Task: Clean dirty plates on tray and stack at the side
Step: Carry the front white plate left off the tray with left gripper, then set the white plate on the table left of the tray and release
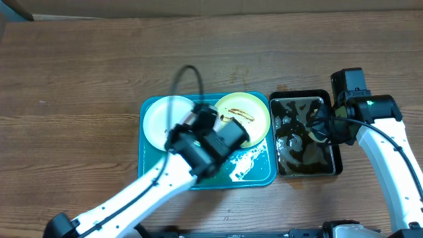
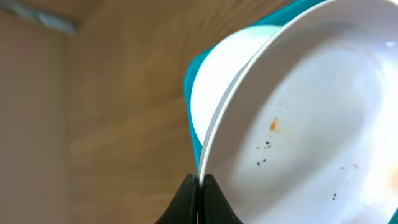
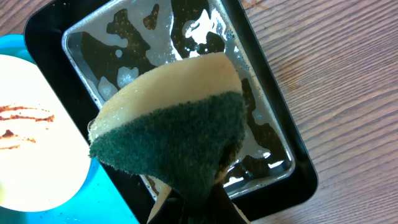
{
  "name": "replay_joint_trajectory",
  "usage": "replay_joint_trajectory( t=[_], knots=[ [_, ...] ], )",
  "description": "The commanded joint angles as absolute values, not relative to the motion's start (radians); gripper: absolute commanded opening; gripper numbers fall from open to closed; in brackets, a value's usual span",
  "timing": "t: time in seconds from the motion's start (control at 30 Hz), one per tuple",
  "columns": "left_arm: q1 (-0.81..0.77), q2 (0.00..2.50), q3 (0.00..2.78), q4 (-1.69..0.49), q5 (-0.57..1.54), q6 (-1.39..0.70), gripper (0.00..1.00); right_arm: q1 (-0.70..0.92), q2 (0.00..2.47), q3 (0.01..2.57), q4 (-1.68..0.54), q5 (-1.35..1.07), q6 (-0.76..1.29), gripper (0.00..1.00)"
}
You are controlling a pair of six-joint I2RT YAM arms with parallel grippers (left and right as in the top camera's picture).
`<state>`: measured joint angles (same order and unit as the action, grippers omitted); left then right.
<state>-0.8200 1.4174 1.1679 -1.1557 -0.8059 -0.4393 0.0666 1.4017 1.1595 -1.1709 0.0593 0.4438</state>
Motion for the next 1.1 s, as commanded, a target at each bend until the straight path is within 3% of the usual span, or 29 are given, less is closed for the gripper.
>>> replay_joint_trajectory(
  t=[0.0,0.27,0.63,1.07],
  knots=[
    [-0.688,1.339,1.203,-1.154,-0.619,-0.488,0.04,0.064,1.405,1.179,-1.169,0.066,0.436,0.04],
    [-0.245,1.259,1.203,-1.132,-0.338,-0.455,0.04,0.064,1.405,1.179,-1.170,0.066,0.436,0.04],
    [0.305,1.404,1.202,-1.019,-0.120,-0.441,0.04,0.064,1.405,1.179,-1.180,0.066,0.436,0.04],
    [0.574,1.624,1.202,-0.977,-0.069,-0.441,0.04,0.064,1.405,1.179,-1.187,0.066,0.436,0.04]
  ],
)
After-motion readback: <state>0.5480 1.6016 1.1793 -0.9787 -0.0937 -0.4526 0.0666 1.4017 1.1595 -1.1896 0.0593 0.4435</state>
